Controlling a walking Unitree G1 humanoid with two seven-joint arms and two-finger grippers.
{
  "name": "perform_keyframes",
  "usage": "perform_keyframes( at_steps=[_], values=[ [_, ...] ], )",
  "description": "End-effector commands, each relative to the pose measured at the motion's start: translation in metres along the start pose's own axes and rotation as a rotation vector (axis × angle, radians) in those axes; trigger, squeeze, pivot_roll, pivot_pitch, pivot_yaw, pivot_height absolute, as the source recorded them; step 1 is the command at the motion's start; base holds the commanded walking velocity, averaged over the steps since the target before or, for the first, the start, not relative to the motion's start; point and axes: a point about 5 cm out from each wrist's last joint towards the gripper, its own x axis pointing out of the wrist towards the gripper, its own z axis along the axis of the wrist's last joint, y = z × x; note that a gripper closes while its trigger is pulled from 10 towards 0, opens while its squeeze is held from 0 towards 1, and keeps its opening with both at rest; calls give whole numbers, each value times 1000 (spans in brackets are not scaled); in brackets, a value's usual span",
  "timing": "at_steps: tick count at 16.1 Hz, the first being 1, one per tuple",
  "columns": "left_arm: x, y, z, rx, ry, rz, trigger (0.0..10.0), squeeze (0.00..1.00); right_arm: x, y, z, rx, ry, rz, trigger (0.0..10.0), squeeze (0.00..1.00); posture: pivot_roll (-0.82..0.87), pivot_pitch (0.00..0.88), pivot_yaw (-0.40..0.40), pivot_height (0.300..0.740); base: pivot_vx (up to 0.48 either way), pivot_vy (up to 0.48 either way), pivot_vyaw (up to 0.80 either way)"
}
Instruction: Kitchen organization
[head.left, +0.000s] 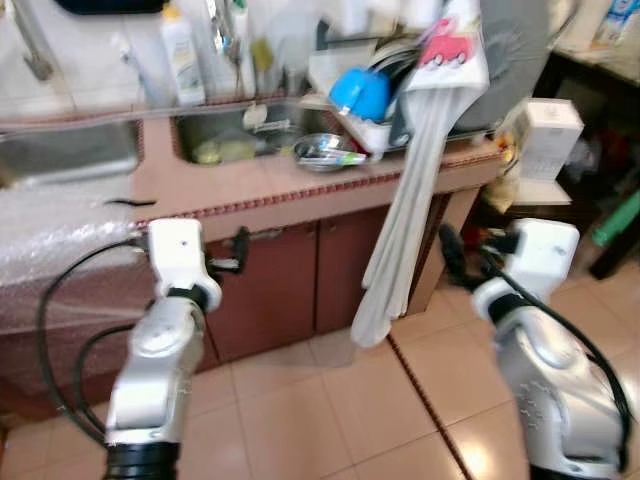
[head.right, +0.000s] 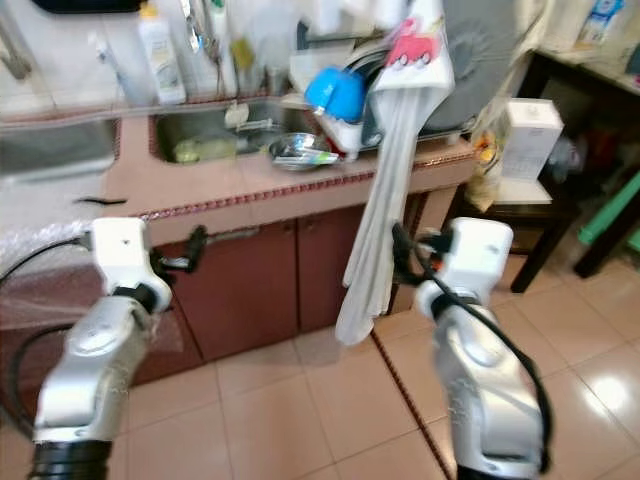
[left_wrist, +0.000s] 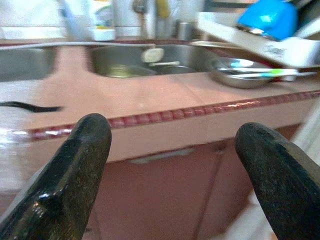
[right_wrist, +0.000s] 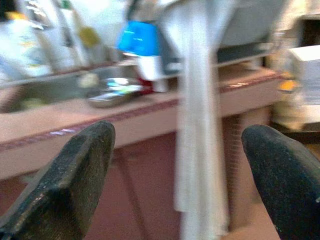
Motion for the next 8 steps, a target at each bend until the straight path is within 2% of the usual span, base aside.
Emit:
perform_keyframes(
  at_steps=[1,8],
  values=[
    [0,-4,1,-2,4,-8,10000,0,-1,-4,7,-3,-23,-9,10000,0,-35,0,13,740,0,480,0],
    [1,-7,3,16,6,-17,10000,0,-1,-4,11,-4,-41,-10,10000,0,-36,0,16,740,0,480,0]
  ],
)
